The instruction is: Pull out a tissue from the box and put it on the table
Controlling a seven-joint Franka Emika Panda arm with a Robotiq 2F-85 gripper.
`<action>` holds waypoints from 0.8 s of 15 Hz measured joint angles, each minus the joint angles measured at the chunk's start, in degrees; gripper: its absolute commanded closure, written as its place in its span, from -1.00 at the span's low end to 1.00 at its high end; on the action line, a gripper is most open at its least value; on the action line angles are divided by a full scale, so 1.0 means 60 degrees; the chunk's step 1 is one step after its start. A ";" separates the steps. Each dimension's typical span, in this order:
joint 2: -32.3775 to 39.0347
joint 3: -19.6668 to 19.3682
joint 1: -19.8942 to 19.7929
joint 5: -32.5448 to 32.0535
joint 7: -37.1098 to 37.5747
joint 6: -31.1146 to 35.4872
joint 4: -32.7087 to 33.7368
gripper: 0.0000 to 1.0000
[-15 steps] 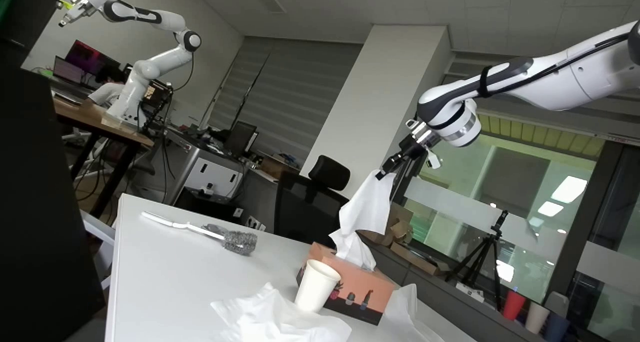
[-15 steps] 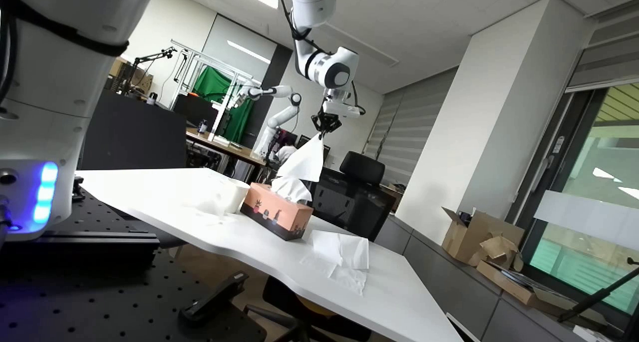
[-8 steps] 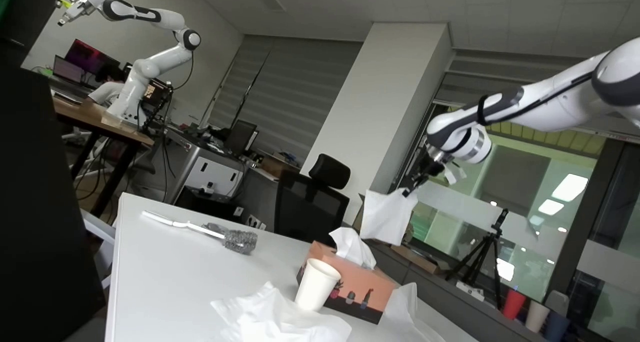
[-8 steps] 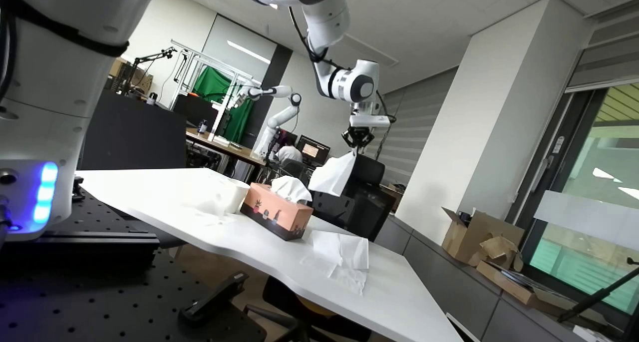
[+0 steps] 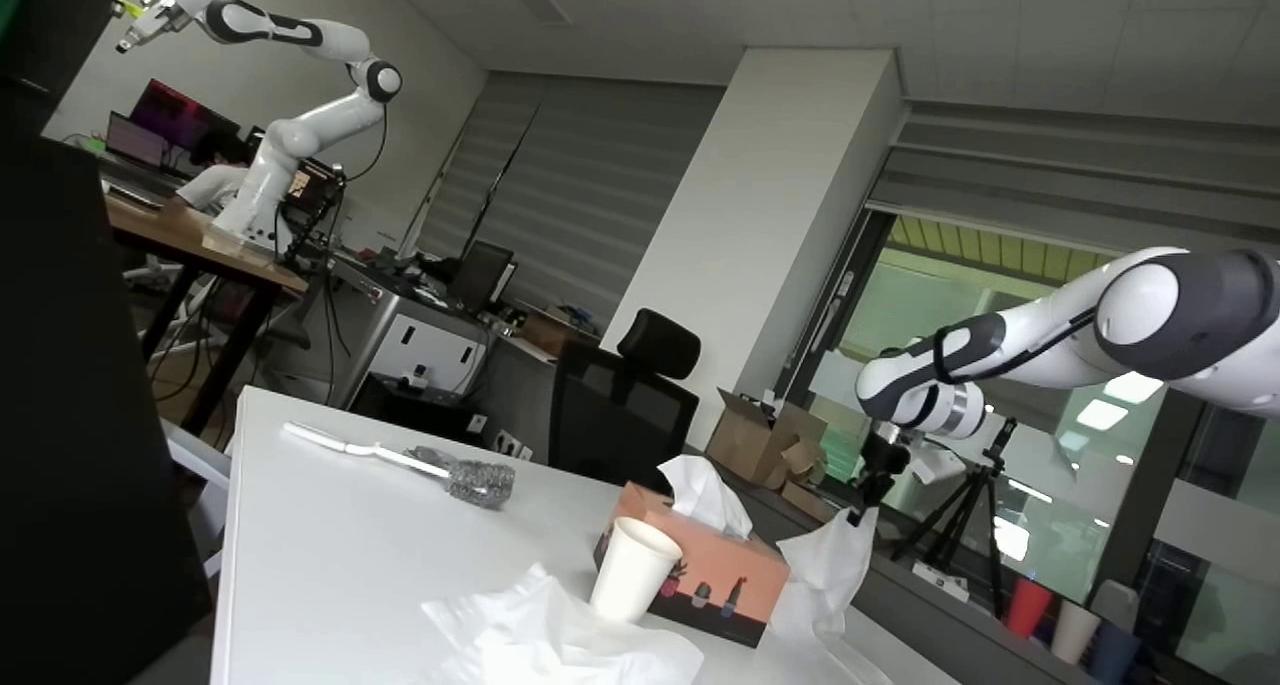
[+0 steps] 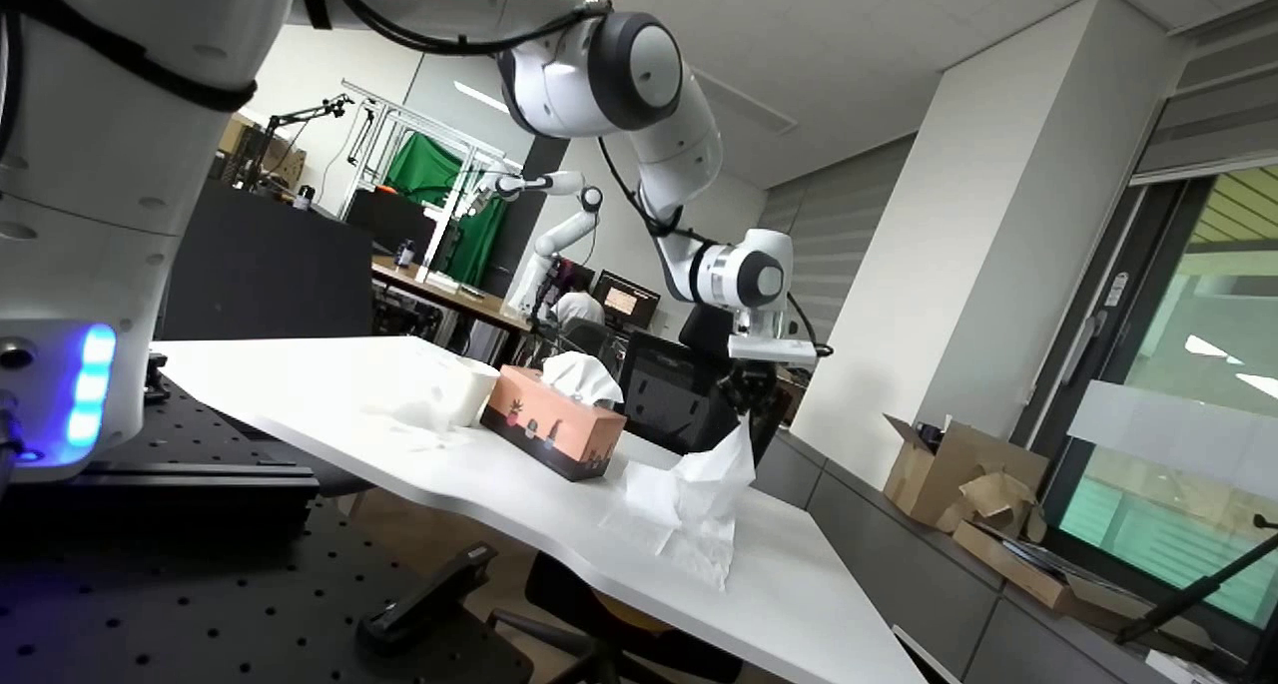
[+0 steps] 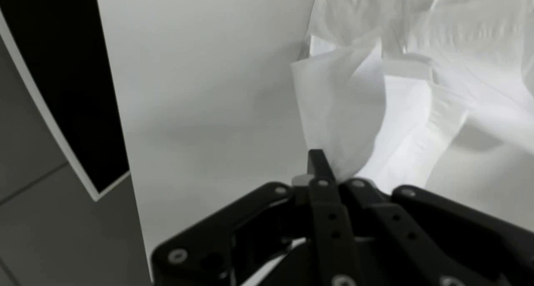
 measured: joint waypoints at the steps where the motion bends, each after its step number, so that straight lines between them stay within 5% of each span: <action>1: 0.0441 -0.0128 -0.0098 0.0018 0.0135 -0.0246 0.0353 1.00; 3: 0.1313 -0.0314 -0.0307 0.0038 0.0385 -0.0703 0.1103 0.99; 4: 0.1693 -0.0363 -0.0398 0.0038 0.0471 -0.0908 0.1473 0.48; 5: 0.2041 -0.0420 -0.0460 0.0039 0.0565 -0.1115 0.1856 0.47; 12: 0.2952 -0.0267 -0.0459 -0.0324 0.1100 -0.1926 0.3430 -0.47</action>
